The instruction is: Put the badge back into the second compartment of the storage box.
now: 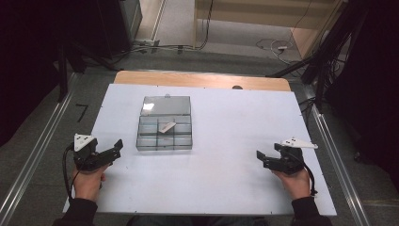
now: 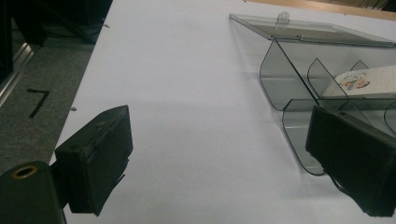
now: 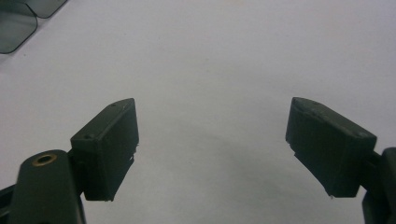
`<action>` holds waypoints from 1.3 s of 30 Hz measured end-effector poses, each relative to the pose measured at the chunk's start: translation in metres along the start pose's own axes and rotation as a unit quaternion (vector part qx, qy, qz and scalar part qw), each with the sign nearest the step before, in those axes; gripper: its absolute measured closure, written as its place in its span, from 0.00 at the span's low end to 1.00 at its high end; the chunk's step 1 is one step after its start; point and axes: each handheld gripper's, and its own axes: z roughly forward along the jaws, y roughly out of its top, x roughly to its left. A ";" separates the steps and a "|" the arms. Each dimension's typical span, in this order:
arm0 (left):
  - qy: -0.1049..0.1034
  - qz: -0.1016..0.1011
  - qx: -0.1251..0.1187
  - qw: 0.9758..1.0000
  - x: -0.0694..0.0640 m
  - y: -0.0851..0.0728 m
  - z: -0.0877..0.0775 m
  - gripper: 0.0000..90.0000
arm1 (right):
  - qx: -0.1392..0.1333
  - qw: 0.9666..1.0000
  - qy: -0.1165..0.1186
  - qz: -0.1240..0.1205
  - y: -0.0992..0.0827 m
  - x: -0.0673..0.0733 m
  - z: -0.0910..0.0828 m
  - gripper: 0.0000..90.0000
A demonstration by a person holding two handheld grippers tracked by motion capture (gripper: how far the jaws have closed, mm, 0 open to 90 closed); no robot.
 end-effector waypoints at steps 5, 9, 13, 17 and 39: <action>0.000 0.001 0.000 1.000 0.000 0.000 0.000 0.08 | 0.002 1.000 -0.006 0.004 -0.004 -0.005 -0.003 0.18; 0.000 0.001 0.001 1.000 0.000 0.000 0.000 0.08 | 0.003 1.000 -0.011 0.009 -0.008 -0.009 -0.006 0.18; 0.000 0.002 0.001 1.000 -0.001 0.000 0.000 0.08 | 0.000 1.000 -0.014 0.014 -0.010 -0.013 -0.011 0.18; -0.001 0.003 0.001 1.000 -0.002 -0.001 0.000 0.08 | -0.004 1.000 -0.018 0.017 -0.013 -0.018 -0.016 0.18; -0.002 0.005 0.001 1.000 -0.004 0.000 0.000 0.08 | 0.000 0.997 -0.058 0.044 -0.031 -0.045 -0.034 0.18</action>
